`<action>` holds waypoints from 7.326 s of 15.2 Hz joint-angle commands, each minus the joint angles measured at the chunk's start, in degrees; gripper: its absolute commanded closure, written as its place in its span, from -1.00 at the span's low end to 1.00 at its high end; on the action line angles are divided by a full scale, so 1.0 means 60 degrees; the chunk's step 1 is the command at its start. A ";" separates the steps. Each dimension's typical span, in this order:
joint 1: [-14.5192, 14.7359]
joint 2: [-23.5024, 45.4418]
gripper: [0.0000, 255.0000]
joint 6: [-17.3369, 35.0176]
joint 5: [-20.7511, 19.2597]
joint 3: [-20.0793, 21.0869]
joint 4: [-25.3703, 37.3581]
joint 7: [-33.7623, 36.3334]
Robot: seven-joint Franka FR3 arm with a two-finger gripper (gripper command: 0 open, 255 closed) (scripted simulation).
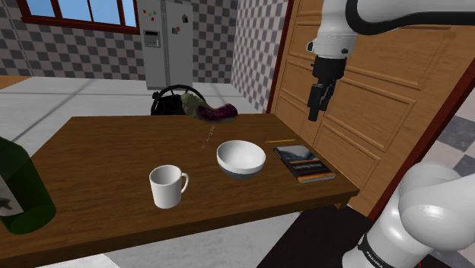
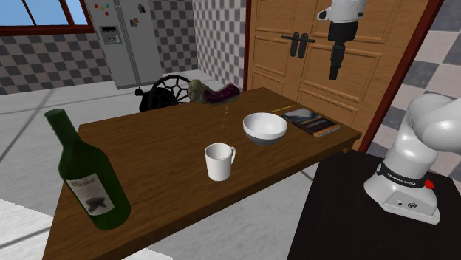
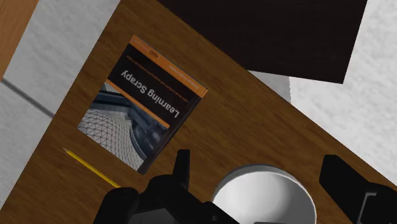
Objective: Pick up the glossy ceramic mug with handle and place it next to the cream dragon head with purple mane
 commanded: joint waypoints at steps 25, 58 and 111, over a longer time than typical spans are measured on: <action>0.0960 0.5960 -1.00 0.4387 0.0571 0.3589 0.2087 0.4755; 0.2576 1.1577 1.00 0.5417 -0.2200 0.3903 0.6360 0.7824; 0.3098 1.1218 1.00 -0.0320 -0.1780 0.4218 1.1861 0.7056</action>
